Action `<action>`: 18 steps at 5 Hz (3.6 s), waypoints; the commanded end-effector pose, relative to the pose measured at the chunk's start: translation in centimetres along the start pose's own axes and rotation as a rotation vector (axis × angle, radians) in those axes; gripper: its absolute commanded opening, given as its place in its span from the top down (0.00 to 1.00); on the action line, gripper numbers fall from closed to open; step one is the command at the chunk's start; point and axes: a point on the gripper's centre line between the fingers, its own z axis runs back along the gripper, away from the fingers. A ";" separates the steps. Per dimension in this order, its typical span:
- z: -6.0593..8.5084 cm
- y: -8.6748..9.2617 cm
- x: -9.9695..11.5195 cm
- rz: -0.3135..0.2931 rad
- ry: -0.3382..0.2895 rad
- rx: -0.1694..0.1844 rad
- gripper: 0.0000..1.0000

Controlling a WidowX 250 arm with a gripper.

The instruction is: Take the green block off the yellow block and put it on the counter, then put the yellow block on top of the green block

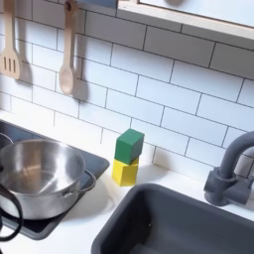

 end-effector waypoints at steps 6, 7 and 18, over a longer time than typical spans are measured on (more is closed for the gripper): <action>0.4 3.5 11.7 0.193 -0.216 -0.027 1.00; 0.7 4.2 13.3 0.198 -0.257 -0.018 1.00; 11.8 10.1 22.3 0.355 -0.802 -0.139 1.00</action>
